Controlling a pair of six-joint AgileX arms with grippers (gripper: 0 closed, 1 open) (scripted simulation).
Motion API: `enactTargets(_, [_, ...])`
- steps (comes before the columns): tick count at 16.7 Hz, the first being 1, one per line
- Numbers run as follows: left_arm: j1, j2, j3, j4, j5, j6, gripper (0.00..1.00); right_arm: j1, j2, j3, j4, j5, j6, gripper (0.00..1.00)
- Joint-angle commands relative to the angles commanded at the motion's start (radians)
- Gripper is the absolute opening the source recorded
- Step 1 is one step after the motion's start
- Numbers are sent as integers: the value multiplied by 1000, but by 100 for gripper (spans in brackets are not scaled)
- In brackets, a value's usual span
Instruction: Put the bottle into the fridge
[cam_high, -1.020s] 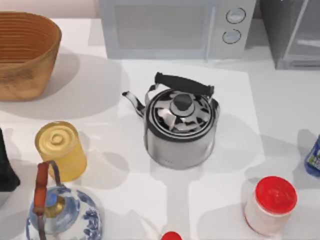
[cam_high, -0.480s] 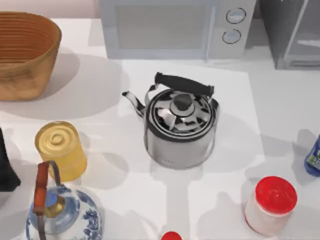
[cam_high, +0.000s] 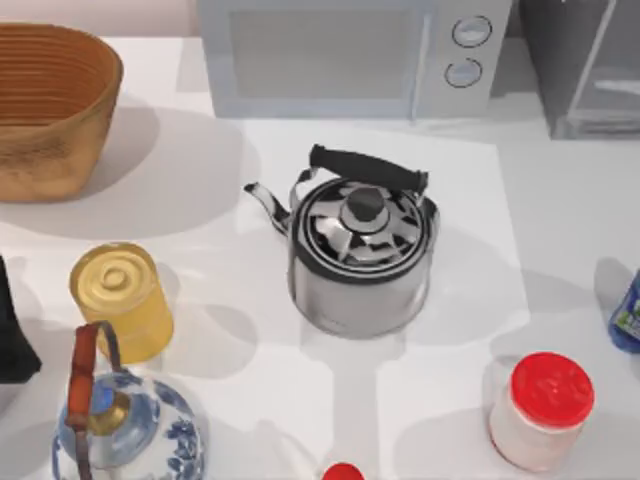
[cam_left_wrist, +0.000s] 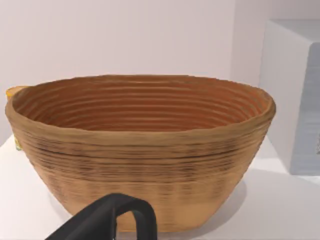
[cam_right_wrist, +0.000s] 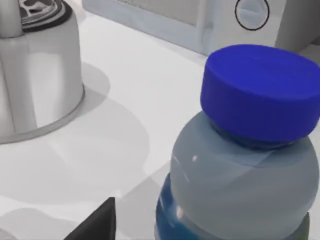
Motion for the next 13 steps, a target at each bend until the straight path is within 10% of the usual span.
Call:
enactTargets(6, [0,0,0,0,0,0,100,-129,348,27,181,-239,-105,100])
enactTargets(13, [0,0,0,0,0,0,100,-138,375,28,193,-260,-116,100])
